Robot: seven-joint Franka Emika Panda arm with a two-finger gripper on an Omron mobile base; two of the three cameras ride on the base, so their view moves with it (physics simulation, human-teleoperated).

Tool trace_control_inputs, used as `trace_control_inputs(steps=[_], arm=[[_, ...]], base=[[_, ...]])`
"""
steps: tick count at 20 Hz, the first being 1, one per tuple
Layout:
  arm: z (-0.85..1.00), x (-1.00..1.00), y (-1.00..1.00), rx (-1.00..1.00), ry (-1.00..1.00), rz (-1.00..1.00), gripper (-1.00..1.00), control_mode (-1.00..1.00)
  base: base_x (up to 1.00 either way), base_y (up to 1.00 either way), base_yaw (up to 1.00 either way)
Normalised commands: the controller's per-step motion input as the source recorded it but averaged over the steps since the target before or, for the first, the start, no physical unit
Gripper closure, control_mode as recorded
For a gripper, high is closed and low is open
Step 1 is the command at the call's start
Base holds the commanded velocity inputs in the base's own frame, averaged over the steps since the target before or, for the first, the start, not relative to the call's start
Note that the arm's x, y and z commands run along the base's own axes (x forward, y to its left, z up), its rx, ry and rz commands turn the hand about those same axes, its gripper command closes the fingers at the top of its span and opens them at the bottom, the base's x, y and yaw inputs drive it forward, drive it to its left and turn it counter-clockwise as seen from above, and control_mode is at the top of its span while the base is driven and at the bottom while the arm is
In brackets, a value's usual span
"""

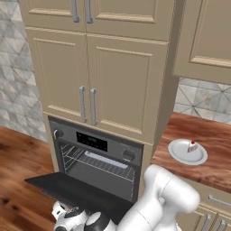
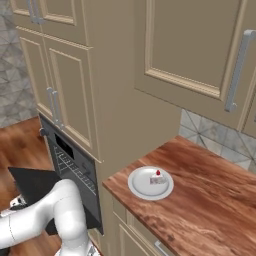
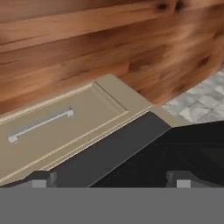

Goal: Take the baked cake out of the oven and place it on the plate for cooling. Then close the oven door.

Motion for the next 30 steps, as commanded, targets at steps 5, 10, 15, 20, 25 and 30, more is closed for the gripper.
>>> trace_control_inputs(steps=[5,10,15,20,25,30], arm=[[-0.72,0.0,-0.39,-0.19,-0.15,-0.86,-1.0,-1.0],[-0.7,0.01,-0.13,-0.24,-0.25,-0.87,-1.0,-1.0],[-0.29,0.24,0.0,-0.24,-0.45,-0.74,-1.0,-1.0],[-0.15,0.31,0.0,-0.33,-0.59,-0.63,-1.0,-1.0],[-0.26,0.32,0.0,-0.39,-0.71,-0.53,-1.0,-1.0],[-0.37,0.48,0.0,-0.41,-0.81,-0.41,-1.0,-1.0]], base=[[0.0,0.0,0.0],[0.0,0.0,0.0],[0.0,0.0,0.0],[0.0,0.0,0.0],[0.0,0.0,0.0],[0.0,0.0,0.0]])
